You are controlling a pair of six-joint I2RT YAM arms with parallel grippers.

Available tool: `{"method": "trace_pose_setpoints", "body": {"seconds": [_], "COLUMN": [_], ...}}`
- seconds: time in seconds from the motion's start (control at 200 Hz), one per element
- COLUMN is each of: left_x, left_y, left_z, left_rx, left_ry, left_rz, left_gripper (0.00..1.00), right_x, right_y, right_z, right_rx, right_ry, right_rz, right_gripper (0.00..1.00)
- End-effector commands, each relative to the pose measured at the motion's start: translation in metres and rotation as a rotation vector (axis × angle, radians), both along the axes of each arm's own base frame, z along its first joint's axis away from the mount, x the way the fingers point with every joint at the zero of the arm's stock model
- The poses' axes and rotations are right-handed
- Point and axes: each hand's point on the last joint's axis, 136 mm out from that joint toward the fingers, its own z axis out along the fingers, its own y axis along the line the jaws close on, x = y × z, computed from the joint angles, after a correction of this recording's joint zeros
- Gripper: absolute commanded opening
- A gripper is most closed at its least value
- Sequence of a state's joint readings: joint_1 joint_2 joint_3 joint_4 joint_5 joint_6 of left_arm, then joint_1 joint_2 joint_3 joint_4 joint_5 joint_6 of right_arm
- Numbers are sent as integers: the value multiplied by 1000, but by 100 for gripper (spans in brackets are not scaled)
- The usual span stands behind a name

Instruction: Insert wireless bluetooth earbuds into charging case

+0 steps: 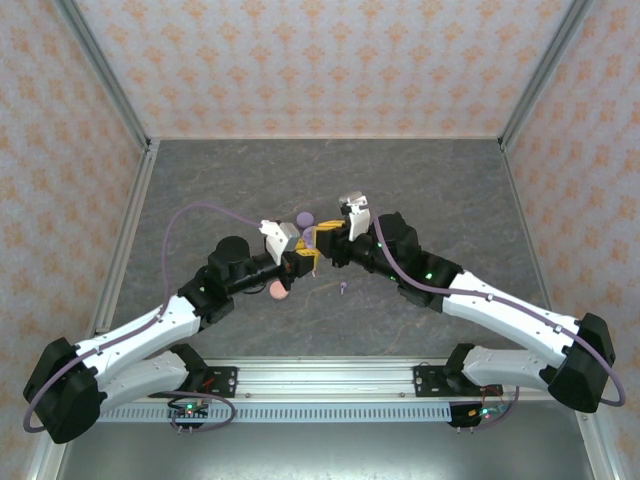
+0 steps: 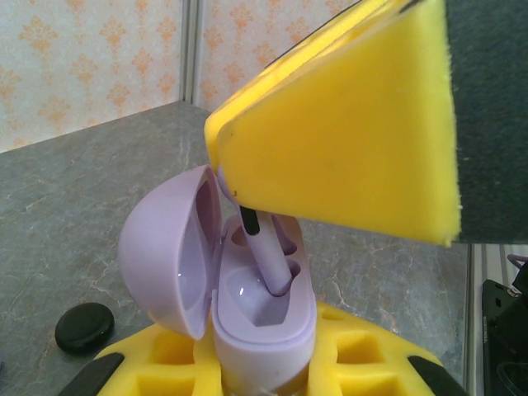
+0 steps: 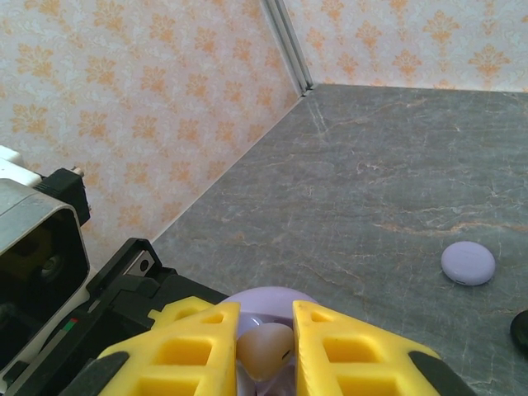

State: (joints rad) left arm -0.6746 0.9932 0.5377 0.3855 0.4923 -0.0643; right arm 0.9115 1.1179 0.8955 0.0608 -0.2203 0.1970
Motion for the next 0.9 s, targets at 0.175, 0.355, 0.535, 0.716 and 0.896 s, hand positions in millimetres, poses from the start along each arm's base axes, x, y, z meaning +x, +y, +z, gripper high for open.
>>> {"method": "trace_pose_setpoints", "body": {"seconds": [0.175,0.355,0.535,0.716,0.896], "left_x": [3,3,3,3,2], "left_y": [-1,-2,-2,-2,-2], "left_z": [26,26,25,25,23], "left_rx": [-54,-54,-53,-52,-49], "left_ry": [-45,-45,-42,-41,-40], "left_rz": [17,17,12,11,9], "left_gripper": [4,4,4,4,4], "right_x": [-19,-19,-17,-14,-13], "right_y": [5,5,8,8,7], "right_z": [-7,-8,-6,0,4], "right_rx": [-4,-3,-1,-2,-1], "right_ry": [10,15,30,27,40], "right_rz": [98,100,95,83,69], "right_gripper": [21,21,23,23,30]}}
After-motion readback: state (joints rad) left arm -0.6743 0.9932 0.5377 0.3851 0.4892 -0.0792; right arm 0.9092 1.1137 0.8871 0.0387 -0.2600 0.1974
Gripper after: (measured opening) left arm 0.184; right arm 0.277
